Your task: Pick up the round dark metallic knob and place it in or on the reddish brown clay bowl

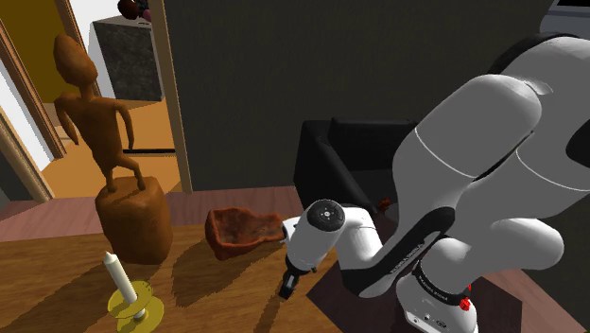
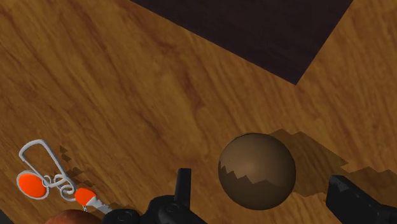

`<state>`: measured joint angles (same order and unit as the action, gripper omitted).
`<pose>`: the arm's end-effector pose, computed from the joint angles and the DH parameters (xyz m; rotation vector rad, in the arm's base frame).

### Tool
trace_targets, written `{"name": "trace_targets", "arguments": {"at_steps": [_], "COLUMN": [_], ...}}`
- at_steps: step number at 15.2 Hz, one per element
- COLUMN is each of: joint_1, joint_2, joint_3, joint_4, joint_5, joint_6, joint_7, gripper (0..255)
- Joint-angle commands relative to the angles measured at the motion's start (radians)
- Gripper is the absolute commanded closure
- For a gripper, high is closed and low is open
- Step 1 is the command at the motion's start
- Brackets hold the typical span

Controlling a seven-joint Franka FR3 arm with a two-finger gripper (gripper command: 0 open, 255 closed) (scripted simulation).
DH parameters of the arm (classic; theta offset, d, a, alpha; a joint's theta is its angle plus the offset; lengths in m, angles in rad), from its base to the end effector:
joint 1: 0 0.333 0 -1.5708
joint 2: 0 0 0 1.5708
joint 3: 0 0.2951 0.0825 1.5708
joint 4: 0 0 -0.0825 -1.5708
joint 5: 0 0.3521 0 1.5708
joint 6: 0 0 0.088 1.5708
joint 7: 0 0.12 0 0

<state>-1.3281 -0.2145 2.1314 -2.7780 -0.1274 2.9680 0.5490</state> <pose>0.2737 0.2622 0.1833 2.9492 0.5923 0.2713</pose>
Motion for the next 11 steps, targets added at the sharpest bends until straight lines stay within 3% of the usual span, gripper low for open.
{"name": "trace_targets", "arguments": {"at_steps": [1,7,8,11], "joint_1": [-0.056,-0.056,-0.056,-0.056], "joint_2": [-0.016,-0.016,-0.016,-0.016], "joint_3": [0.06,0.06,0.06,0.06], "joint_4": [0.002,0.002,0.002,0.002], "joint_5": [0.033,0.032,0.032,0.032], "joint_6": [0.017,0.017,0.017,0.017], "joint_7": [-0.024,-0.023,-0.023,-0.023], "gripper": [0,0,255,255]}}
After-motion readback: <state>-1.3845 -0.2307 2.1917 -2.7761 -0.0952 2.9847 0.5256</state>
